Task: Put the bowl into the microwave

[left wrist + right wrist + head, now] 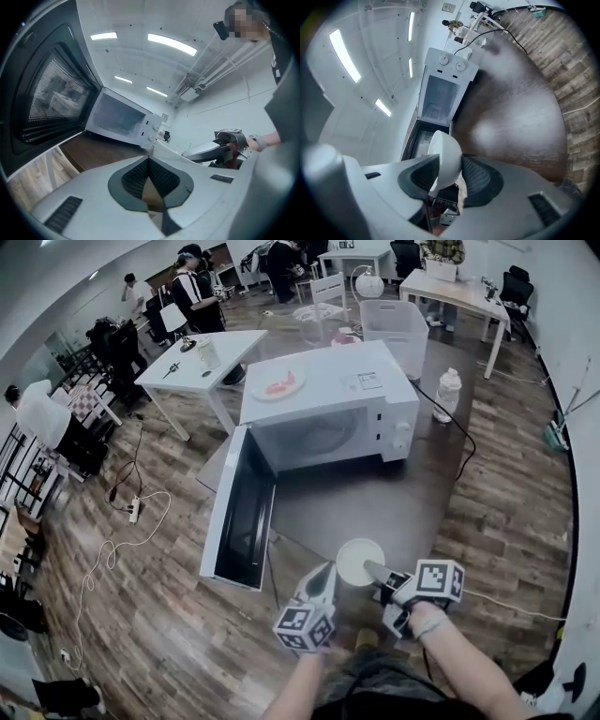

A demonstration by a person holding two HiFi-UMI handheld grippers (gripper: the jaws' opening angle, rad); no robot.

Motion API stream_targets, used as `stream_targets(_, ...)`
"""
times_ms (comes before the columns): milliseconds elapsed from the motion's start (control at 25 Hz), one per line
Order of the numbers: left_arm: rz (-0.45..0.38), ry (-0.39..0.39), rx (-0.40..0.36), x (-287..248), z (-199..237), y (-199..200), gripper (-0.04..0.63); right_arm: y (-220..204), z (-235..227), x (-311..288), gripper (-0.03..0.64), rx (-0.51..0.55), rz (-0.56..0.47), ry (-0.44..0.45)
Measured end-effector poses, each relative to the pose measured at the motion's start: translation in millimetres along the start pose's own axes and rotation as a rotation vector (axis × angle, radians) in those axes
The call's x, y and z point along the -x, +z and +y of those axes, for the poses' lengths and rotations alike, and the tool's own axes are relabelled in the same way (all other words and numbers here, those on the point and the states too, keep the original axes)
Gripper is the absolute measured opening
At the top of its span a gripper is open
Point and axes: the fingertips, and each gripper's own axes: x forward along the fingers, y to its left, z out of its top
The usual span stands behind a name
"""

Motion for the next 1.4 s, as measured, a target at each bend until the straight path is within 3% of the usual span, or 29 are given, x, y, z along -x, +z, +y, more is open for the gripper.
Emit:
stream_targets(600,-0.01,0.051,-0.013,-51,24,9,0.0,60,2,-40,0.152,0.043,-0.006,0.006)
stream_targets(960,-0.03,0.045,-0.006,-88,58,27,0.0,93,1,-77,0.153,0.043,-0.023,0.006)
stream_targets(1160,-0.033,0.048,0.01,-104,80,34,0.0,111,3,-100,0.153,0.118,-0.046,-0.036)
stream_targets(1400,-0.046,0.064,0.008,-126,107,47,0.0,133,12,-132,0.153,0.12,-0.059,-0.014)
